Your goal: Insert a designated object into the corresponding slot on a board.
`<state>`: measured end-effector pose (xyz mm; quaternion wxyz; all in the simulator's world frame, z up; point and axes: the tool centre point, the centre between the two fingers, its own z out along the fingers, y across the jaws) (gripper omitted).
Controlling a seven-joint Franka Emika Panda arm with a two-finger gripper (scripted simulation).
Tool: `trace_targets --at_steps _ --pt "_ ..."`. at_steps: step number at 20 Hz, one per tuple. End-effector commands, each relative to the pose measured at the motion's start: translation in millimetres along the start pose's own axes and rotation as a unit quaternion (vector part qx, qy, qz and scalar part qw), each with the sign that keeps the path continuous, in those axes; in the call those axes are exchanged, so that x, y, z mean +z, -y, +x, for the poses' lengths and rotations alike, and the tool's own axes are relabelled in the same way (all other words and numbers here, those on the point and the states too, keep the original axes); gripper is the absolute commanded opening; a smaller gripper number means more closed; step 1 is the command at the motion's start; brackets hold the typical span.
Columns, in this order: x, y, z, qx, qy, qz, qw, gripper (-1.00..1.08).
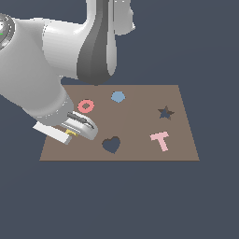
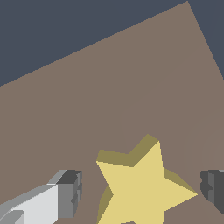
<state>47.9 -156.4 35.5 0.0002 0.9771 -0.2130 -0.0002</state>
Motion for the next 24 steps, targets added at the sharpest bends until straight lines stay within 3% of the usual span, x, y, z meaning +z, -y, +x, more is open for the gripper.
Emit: trace_targets --at_steps 1,2,3,16,24 --pt "5 0 0 0.0 0.0 0.0 1.0 1.0" --pt "6 0 0 0.0 0.0 0.0 1.0 1.0" --pt "6 0 0 0.0 0.0 0.0 1.0 -1.0" --pt "5 0 0 0.001 0.0 0.0 1.0 -1.0" --pt "4 3 -14 0.028 0.0 0.0 0.9996 -1.0"
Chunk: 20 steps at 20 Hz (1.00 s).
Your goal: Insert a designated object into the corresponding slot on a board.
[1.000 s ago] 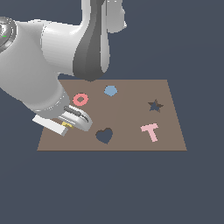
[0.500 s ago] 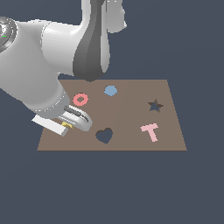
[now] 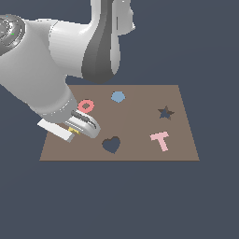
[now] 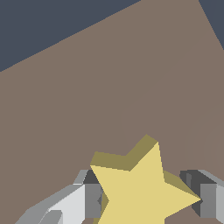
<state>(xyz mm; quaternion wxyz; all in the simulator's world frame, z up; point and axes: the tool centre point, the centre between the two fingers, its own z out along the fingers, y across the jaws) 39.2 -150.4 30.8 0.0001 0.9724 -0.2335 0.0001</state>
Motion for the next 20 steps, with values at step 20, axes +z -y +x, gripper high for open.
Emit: trace_targets --at_steps 20 --pt "-3 46 -107 0.224 0.0 0.0 0.9745 -1.0"
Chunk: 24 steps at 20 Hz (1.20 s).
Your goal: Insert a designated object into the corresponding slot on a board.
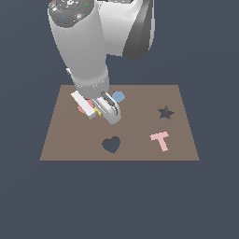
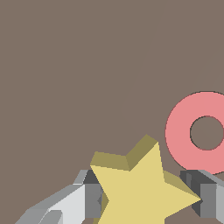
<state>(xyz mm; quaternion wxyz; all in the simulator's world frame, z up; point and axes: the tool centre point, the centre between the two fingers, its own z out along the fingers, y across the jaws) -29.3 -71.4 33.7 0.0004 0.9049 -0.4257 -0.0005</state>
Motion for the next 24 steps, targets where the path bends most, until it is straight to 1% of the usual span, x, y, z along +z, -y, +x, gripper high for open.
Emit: trace_targets --at_steps 1,6,12,17,24 --pt "-1 4 -19 0.037 0.0 0.0 0.9993 -1.0" --pt "-2 17 -54 0.108 0.0 0.0 0.9941 -1.0" --pt "-3 38 -92 0.189 0.001 0.0 0.982 -1.0" --pt "-4 60 -119 0.254 0.001 0.0 0.9673 -1.0" --pt "-5 95 -151 0.338 0.001 0.0 0.9412 -1.0"
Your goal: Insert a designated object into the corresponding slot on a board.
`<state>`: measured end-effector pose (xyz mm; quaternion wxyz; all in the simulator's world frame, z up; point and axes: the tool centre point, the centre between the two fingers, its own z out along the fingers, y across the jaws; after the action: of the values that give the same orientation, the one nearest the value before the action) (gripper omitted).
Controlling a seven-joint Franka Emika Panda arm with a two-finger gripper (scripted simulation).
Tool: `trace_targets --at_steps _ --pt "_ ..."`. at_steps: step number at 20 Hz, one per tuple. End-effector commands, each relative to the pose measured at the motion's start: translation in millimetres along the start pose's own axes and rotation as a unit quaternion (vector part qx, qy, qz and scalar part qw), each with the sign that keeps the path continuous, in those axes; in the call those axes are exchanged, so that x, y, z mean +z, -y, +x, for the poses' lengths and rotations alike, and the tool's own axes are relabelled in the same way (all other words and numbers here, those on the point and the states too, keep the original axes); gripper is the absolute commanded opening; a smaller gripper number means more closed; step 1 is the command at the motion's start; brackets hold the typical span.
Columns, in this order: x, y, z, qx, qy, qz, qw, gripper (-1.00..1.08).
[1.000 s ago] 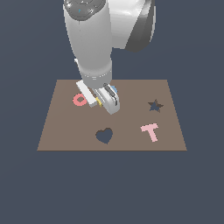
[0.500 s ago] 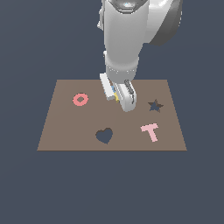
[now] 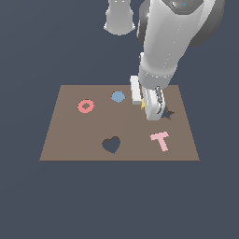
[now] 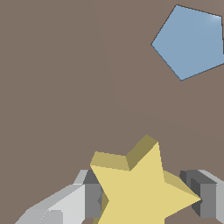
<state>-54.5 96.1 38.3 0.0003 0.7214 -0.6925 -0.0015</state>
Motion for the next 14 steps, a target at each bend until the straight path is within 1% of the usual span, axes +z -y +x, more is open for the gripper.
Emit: trace_targets --at_steps 1,7,14 --pt "-1 4 -15 0.03 0.0 0.0 0.9995 -1.0" --pt "-1 16 -43 0.087 0.0 0.0 0.9962 -1.0" --pt "-2 28 -65 0.133 0.0 0.0 0.9912 -1.0"
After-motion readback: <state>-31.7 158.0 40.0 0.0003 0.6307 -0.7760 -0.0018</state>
